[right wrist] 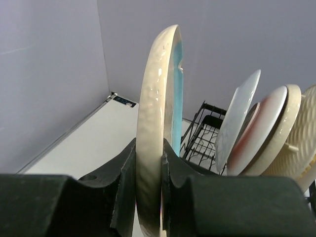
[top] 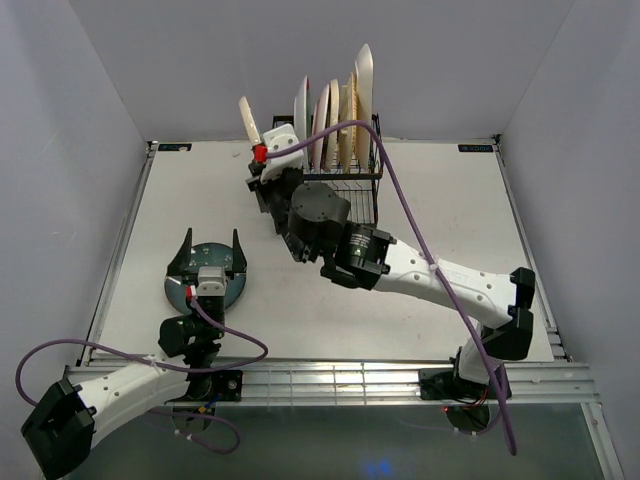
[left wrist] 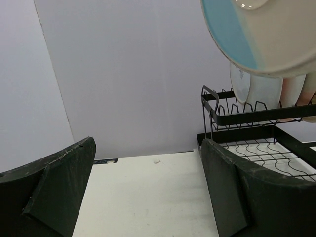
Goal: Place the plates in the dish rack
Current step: Insert the plate into the dish rack.
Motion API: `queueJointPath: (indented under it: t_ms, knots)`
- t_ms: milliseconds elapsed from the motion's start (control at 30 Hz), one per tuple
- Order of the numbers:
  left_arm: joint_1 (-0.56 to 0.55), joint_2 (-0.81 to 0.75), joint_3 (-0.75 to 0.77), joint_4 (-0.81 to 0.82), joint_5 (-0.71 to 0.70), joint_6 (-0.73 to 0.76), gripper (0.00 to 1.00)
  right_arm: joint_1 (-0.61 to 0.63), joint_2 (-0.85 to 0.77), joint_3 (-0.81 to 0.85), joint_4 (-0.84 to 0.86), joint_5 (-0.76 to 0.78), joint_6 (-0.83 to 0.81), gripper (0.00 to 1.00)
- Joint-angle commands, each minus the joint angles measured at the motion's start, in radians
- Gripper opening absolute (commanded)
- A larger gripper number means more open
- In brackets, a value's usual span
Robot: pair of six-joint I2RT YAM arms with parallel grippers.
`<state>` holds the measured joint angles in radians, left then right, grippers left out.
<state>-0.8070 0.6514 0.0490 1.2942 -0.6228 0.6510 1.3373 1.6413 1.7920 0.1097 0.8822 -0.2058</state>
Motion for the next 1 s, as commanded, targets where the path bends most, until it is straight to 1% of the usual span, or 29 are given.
queueJointPath:
  t_ms: [0,133,267,500,667,800,967]
  knots:
    - [0.005,-0.004,-0.009,0.031,-0.018,0.021,0.98,-0.082,0.018,0.142,0.119,-0.038,0.052,0.08]
    - [0.005,0.014,-0.014,0.06,-0.022,0.032,0.98,-0.165,0.064,0.156,0.145,-0.078,0.124,0.08]
    - [0.006,0.031,-0.017,0.083,-0.026,0.039,0.98,-0.227,0.101,0.153,0.199,-0.098,0.144,0.08]
    - [0.008,0.028,-0.02,0.076,-0.022,0.035,0.98,-0.286,0.143,0.118,0.31,-0.111,0.158,0.08]
    - [0.008,0.034,-0.021,0.073,-0.018,0.033,0.98,-0.326,0.149,0.044,0.401,-0.081,0.172,0.08]
    - [0.008,0.043,-0.021,0.082,-0.02,0.039,0.98,-0.352,0.144,-0.026,0.511,-0.066,0.174,0.08]
    - [0.009,0.051,-0.026,0.089,-0.017,0.041,0.98,-0.378,0.175,-0.023,0.533,-0.054,0.167,0.08]
